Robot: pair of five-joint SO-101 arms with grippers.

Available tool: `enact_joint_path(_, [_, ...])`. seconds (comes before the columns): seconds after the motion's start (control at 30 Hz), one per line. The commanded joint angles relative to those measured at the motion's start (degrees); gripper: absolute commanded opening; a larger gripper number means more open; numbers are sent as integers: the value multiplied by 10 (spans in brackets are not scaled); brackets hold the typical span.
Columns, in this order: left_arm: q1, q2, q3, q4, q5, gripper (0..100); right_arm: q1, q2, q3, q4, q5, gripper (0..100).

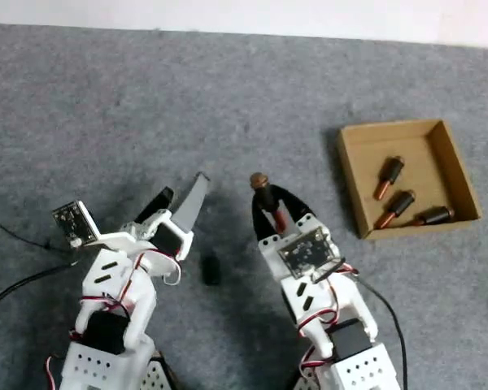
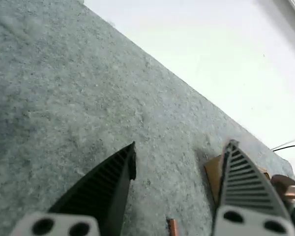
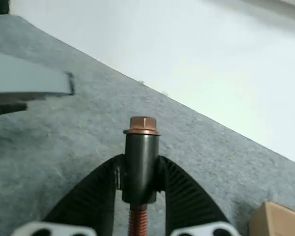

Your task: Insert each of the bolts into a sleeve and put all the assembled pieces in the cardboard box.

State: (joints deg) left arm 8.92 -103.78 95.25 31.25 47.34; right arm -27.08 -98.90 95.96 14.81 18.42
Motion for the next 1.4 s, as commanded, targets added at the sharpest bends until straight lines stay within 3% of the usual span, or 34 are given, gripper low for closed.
enact_joint_path(0.0, [-10,-9,-25,-11,-11,262,25,-10,62,-23,-6,5])
enact_joint_path(0.13, [-12,-8,-22,-11,-45,238,49,-10,62,-23,-6,5])
enact_joint_path(0.3, [-12,-8,-16,-12,-119,6,80,-6,62,-23,-6,5])
enact_joint_path(0.5, [-13,-8,10,-35,-203,8,133,-5,62,-20,-6,5])
enact_joint_path(1.03, [-36,-7,19,-33,-205,6,262,12,17,-20,-5,5])
enact_joint_path(1.17, [-36,-7,19,-33,-205,6,277,144,-83,-22,-6,5])
enact_joint_path(1.3, [-36,-7,19,-33,-205,6,311,382,-250,-22,-11,5])
enact_joint_path(1.37, [-36,-7,19,-33,-205,6,341,502,-337,-22,-56,5])
